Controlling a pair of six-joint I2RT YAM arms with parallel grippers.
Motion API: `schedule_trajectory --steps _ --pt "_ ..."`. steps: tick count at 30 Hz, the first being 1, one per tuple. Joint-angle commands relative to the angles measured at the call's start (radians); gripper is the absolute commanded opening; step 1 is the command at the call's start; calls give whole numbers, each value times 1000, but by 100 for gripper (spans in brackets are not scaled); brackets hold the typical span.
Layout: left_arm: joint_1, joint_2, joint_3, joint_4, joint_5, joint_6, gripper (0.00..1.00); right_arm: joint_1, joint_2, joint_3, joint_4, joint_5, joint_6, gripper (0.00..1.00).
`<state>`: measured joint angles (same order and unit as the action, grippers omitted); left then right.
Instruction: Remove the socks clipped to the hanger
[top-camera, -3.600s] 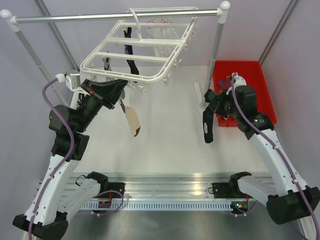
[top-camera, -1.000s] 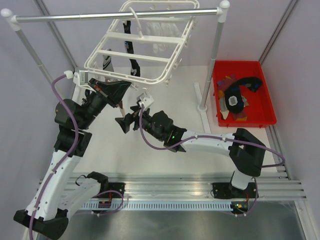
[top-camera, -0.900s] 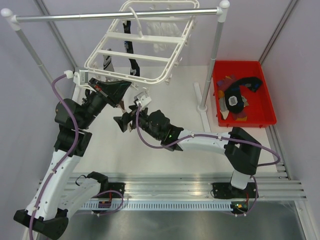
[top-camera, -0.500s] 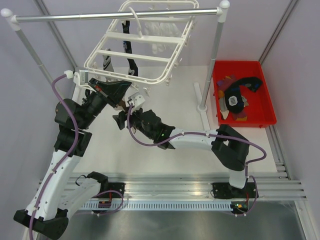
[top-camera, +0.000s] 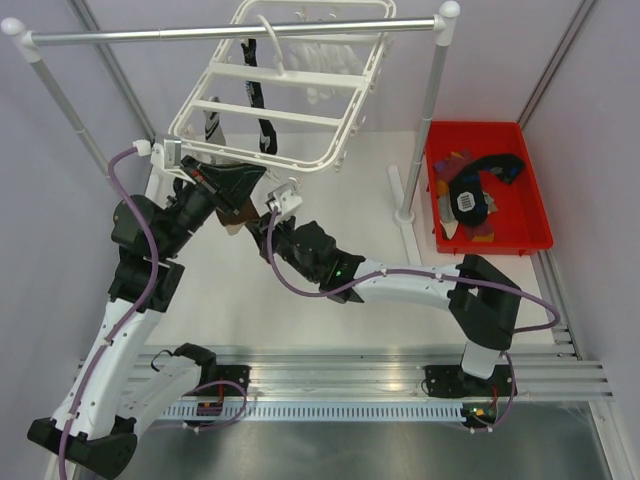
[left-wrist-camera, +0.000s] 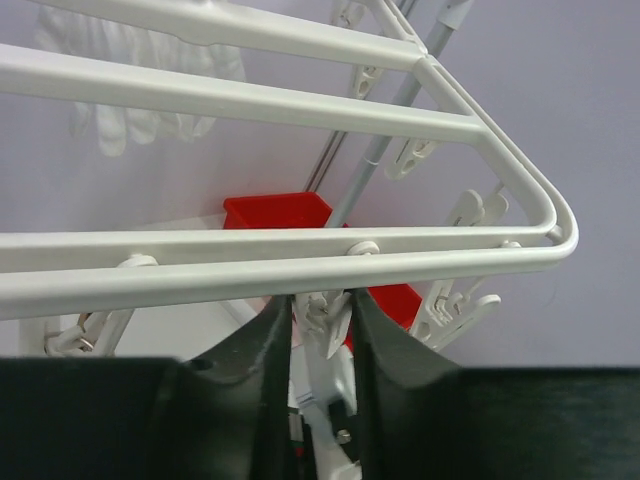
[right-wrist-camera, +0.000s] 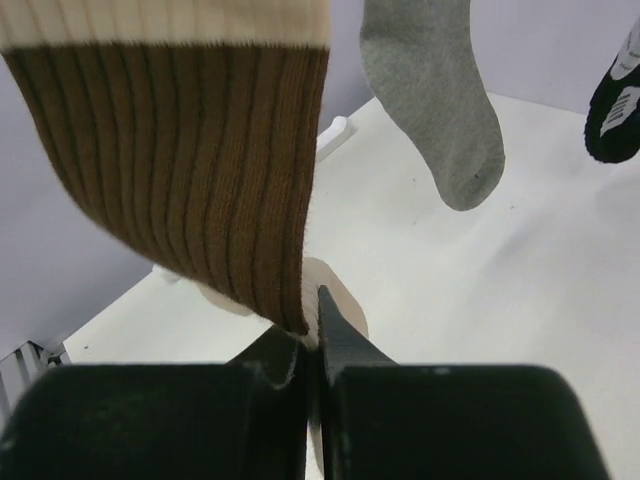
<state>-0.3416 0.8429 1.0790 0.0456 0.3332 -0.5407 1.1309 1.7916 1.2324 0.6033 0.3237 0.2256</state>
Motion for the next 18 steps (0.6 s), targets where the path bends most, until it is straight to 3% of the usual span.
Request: schedule_trajectory --steps 1,2,8,15,18 --pt "1 4 25 -39 10 39 34 17 -104 -33 -10 25 -15 1" --pt "1 4 32 -39 10 42 44 17 -119 -43 -16 26 -14 1" --pt "1 -16 50 -118 42 73 68 15 -202 -82 -103 41 -9 1" --pt "1 -36 104 -209 136 56 73 9 -261 -102 -184 60 0 1" --pt "1 -65 122 -251 153 67 80 -8 -285 -120 -211 55 9 1"
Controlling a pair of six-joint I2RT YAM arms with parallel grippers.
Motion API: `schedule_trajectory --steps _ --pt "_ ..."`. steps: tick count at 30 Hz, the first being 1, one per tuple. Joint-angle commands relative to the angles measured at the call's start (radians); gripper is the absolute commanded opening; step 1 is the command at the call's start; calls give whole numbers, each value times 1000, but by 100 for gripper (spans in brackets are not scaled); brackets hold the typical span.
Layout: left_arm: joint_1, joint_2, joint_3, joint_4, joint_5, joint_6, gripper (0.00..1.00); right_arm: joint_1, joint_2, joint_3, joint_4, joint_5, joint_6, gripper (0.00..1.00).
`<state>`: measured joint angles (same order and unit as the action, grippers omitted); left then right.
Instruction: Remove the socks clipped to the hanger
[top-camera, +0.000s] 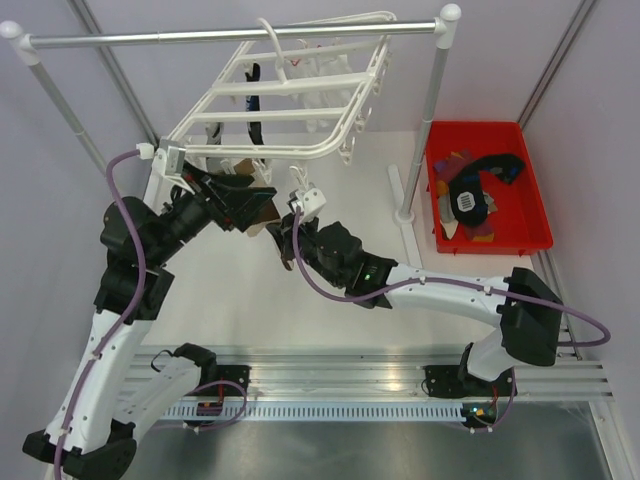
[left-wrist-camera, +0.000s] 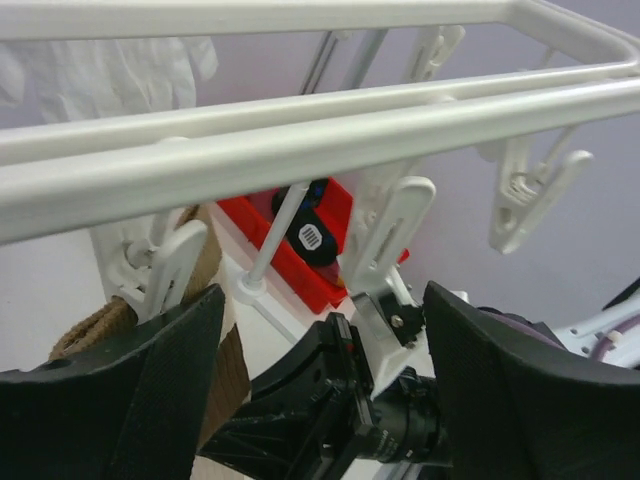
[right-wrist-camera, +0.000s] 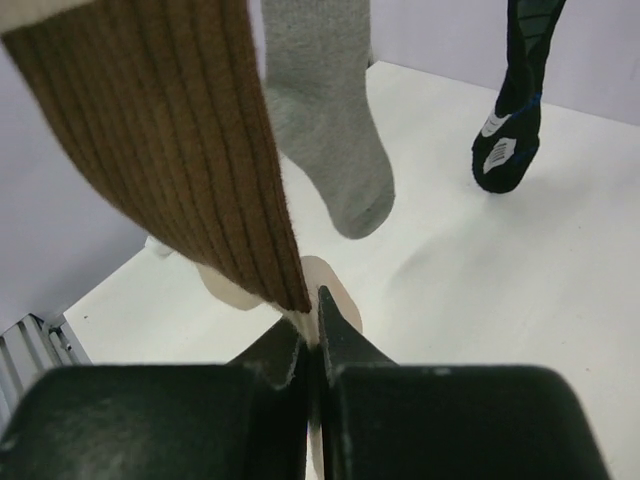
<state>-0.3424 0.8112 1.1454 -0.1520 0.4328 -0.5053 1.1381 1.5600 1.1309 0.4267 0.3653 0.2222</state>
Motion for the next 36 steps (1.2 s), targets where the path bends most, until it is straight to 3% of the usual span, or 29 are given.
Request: schedule_trajectory --steps 1,11,18,36 --pt "2 -37 56 -69 50 31 84 -15 -61 -25 -35 11 12 1" --pt "2 -81 102 -262 -184 109 86 -34 -124 -26 -97 -6 8 1" --pt "2 -95 116 -299 -308 131 87 -55 -158 -29 -124 -35 13 1" --pt "5 37 136 -113 -243 87 86 -90 -225 -42 -195 -91 22 1"
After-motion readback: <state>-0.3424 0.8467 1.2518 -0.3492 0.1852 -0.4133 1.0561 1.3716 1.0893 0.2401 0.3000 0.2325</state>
